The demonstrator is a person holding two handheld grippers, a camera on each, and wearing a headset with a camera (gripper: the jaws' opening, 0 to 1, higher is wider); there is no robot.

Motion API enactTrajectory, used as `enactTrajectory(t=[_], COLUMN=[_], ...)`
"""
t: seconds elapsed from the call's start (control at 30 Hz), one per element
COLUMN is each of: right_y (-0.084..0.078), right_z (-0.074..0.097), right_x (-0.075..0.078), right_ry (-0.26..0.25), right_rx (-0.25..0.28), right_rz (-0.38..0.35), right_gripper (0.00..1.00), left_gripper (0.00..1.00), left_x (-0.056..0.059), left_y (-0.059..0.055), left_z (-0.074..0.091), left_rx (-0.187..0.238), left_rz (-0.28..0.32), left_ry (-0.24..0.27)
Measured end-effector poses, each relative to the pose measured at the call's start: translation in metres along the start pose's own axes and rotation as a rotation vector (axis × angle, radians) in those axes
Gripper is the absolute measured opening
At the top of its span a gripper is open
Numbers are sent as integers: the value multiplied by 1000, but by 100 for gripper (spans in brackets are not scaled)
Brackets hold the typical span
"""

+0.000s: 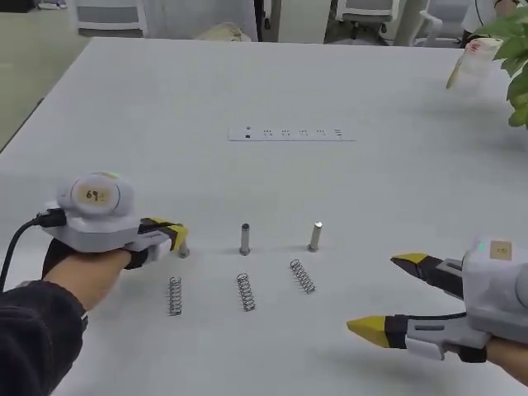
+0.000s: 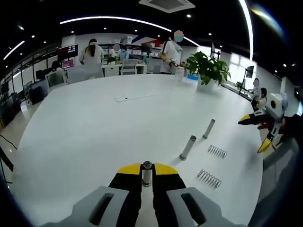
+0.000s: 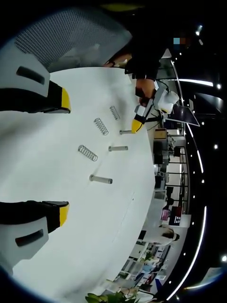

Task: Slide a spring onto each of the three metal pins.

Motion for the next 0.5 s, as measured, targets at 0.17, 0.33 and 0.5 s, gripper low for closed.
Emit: enactTrajectory(t=[0.17, 0.33, 0.5], right_y=[0, 0, 0], right_z=[0, 0, 0], right_x=[0, -1, -1], right_ry=[2, 3, 3], right_rx=[-3, -4, -2], right_rz=[0, 1, 1], right_gripper=[75, 75, 75], left_gripper=[0, 0, 0], left_x=[0, 1, 2], left_y=[-1, -2, -2], left_z=[1, 3, 3], left_rx=[11, 14, 13], left_rz=[-6, -15, -30], left_ry=[-3, -7, -3])
Point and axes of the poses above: the centre of the closed fingertips' face, and the gripper's own axes: z roughly backward along the fingers, x roughly to its right, y roughly out of its top, the point moved 5 cm from there along z, roughly backward along the fingers, and after that the axes turned 7 degrees about y, right-handed, at the moved point
